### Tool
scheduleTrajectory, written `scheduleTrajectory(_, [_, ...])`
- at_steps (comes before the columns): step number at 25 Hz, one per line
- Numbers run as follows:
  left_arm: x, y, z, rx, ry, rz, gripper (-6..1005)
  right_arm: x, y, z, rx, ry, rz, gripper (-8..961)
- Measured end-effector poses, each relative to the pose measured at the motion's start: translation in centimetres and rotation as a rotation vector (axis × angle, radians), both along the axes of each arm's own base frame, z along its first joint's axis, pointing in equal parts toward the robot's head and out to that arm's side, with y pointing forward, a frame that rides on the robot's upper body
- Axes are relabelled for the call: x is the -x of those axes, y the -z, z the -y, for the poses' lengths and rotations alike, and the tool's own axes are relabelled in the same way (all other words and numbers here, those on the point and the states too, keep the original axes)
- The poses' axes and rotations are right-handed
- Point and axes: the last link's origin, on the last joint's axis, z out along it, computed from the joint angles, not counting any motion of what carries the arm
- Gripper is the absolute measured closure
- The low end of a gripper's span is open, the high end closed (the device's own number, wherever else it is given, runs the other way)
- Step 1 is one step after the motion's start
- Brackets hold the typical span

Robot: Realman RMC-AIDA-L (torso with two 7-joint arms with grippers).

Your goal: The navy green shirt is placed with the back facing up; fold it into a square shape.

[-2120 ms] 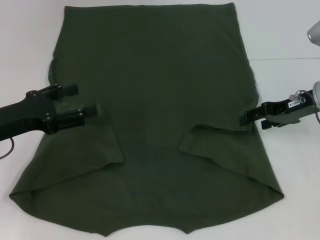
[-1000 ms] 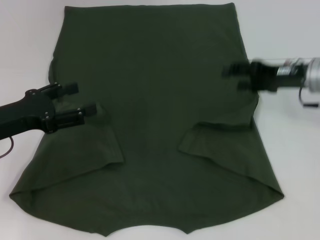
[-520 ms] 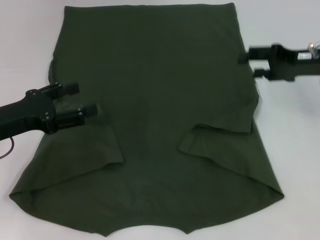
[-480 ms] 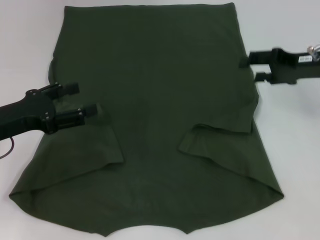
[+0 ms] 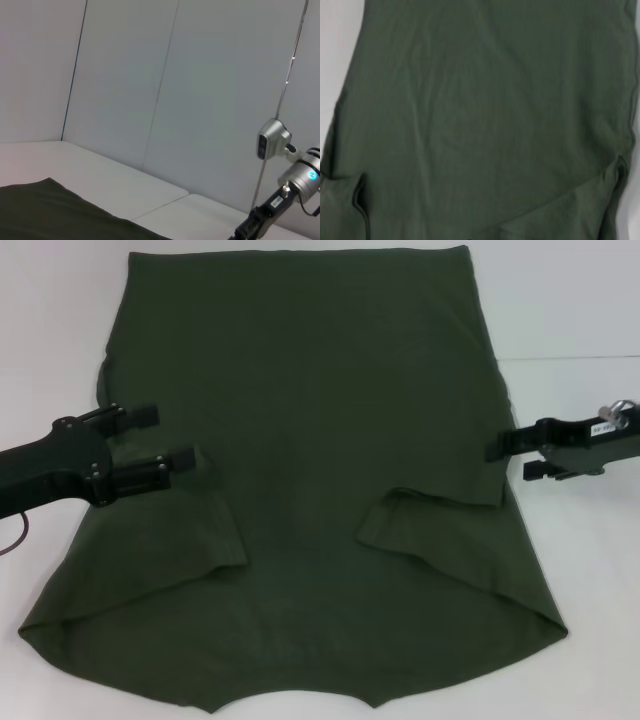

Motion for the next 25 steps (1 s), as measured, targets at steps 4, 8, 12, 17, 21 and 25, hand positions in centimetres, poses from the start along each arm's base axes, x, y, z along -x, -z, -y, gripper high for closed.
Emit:
scheduleTrajectory(4, [0.0,0.0,0.0,0.001,0.001,-0.003,82,-0.3,0.9,0.2,-0.002,0.003,0.012,152])
scheduleTrajectory(8, [0.0,0.1,-0.1,0.001,0.000,-0.003,82,-0.6,1.4,0.3,-0.002,0.008,0.024,152])
scheduleTrajectory(12, [0.0,0.1,-0.1,0.001,0.000,-0.004,82,-0.7,1.9,0.3,-0.010,0.010,0.032,151])
scheduleTrajectory(17, [0.0,0.1,0.0,0.001,-0.002,-0.002,82,-0.9,2.4,0.4,-0.025,0.007,0.034,151])
scheduleTrajectory(21, [0.0,0.1,0.1,0.002,0.000,0.002,82,-0.9,2.9,0.4,-0.032,0.004,0.039,147])
scheduleTrajectory(25, [0.1,0.1,0.2,0.001,-0.001,0.003,83,-1.0,3.5,0.5,-0.038,0.007,0.041,145])
